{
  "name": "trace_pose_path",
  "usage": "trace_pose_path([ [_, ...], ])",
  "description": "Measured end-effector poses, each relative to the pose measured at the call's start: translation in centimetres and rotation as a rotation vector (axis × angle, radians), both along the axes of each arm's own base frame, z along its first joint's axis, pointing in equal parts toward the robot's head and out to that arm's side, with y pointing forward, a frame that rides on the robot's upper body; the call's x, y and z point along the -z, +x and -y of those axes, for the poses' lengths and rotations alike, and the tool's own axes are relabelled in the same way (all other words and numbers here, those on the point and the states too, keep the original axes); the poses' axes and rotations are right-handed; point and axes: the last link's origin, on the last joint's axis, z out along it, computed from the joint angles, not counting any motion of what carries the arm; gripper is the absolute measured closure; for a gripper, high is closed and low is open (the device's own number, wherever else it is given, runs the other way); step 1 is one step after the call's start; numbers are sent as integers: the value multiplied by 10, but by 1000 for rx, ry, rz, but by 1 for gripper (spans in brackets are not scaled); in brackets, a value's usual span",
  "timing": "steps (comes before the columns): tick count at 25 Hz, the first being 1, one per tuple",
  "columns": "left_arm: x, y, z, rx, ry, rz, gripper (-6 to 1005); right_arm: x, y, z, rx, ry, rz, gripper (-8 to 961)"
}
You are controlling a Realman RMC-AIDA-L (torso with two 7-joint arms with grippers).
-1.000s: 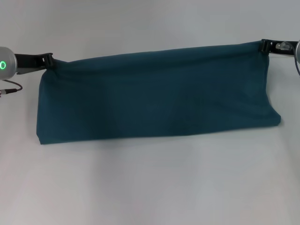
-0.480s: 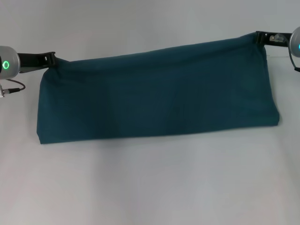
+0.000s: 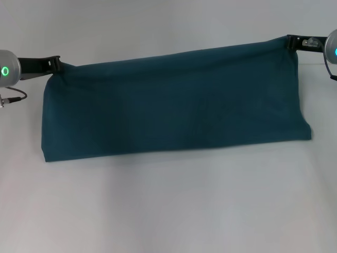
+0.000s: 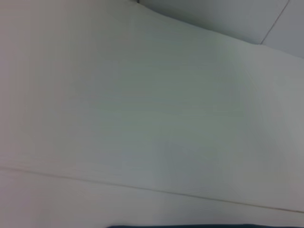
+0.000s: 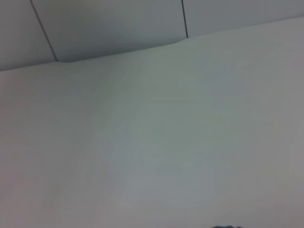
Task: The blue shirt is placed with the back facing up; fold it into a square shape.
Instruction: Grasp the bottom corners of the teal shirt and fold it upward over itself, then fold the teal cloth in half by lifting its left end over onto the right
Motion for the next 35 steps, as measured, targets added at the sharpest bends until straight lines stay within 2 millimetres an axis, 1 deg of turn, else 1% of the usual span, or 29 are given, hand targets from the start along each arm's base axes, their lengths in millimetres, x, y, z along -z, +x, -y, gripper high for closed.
trace_pose_path([
  [11, 0, 2, -3, 5, 2, -9, 960, 1, 2, 2, 6, 2, -6, 753],
  [16, 2, 1, -4, -2, 10, -8, 954, -2, 8, 3, 22, 0, -10, 748],
  [21, 1, 0, -5, -3, 31, -9, 788, -10, 18, 4, 51, 20, -28, 742],
  [26, -2, -4, -3, -17, 43, 5, 594, -21, 27, 7, 76, 23, -49, 506],
  [29, -6, -7, 1, -23, 63, 47, 498, -28, 33, 11, 99, -3, -103, 492],
  [32, -12, -11, 12, -19, 83, 149, 415, -36, 40, 24, 97, -38, -219, 479],
  [34, -15, -13, 23, 1, 81, 248, 359, -40, 44, 37, 58, -61, -316, 470],
  [35, -18, -15, 30, 11, 80, 304, 331, -44, 49, 47, 28, -67, -376, 465],
])
